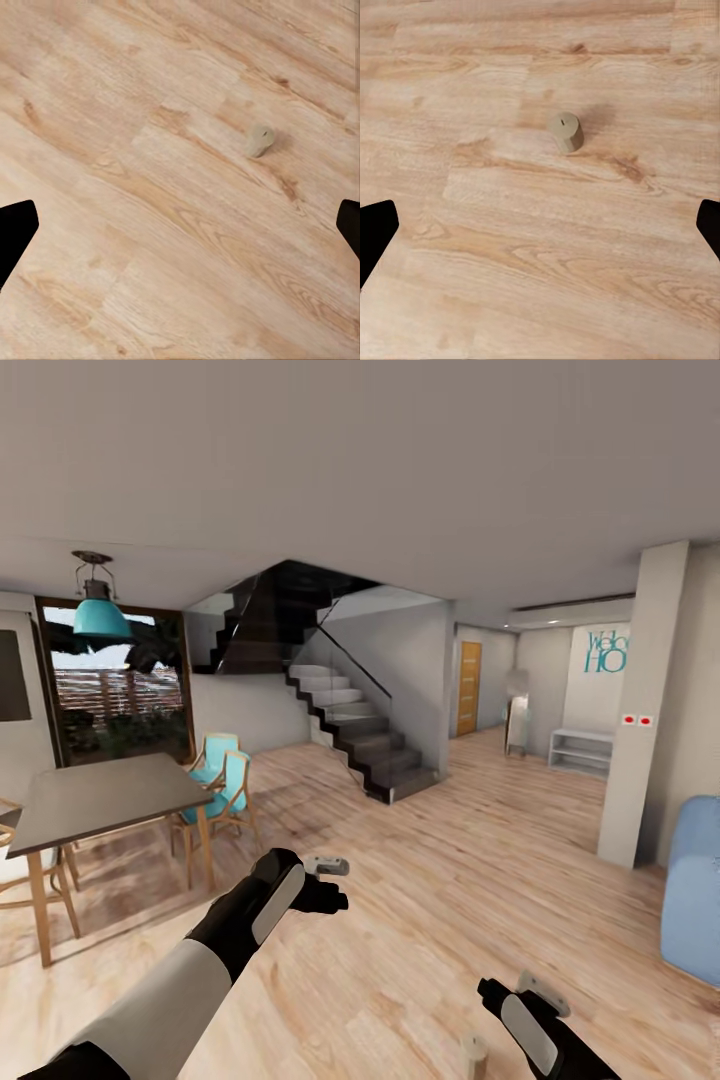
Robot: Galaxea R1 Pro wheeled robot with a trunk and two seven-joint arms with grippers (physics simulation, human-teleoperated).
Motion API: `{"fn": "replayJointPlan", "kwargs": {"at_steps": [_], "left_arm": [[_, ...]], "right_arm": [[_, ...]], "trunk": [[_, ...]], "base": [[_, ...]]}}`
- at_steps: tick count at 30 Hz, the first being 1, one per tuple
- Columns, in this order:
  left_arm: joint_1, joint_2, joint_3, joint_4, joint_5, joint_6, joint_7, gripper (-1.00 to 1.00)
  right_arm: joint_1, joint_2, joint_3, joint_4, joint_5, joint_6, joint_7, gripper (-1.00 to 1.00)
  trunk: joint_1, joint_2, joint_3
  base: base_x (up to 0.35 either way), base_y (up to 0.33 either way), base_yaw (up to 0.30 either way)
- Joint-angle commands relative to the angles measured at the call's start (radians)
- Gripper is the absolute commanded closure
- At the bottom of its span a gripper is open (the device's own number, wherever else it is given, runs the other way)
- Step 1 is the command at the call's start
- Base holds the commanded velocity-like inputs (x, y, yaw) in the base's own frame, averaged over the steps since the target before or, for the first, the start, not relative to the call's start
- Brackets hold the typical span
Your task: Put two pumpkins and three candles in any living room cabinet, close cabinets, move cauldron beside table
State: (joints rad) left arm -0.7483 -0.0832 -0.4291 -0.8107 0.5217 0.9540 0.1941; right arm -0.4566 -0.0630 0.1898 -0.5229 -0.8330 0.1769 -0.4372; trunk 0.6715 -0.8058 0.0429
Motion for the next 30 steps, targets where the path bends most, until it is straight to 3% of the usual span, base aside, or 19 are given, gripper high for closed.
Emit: {"fn": "replayJointPlan", "kwargs": {"at_steps": [1, 18, 30], "left_arm": [[0.000, 0.000, -0.002, -0.001, 0.011, 0.002, 0.010, -1.00], [0.000, 0.000, -0.002, -0.001, 0.011, 0.002, 0.010, -1.00], [0.000, 0.000, -0.002, -0.001, 0.011, 0.002, 0.010, -1.00]], "right_arm": [[0.000, -0.001, 0.008, -0.002, -0.005, 0.004, -0.008, -1.00], [0.000, -0.001, 0.008, -0.002, -0.005, 0.004, -0.008, -1.00], [-0.001, -0.001, 0.008, -0.002, -0.005, 0.004, -0.008, -1.00]], "trunk": [[0.001, 0.000, 0.000], [0.001, 0.000, 0.000], [0.001, 0.000, 0.000]], "base": [[0.333, 0.000, -0.218], [0.335, -0.004, -0.034], [0.317, -0.090, 0.000]]}}
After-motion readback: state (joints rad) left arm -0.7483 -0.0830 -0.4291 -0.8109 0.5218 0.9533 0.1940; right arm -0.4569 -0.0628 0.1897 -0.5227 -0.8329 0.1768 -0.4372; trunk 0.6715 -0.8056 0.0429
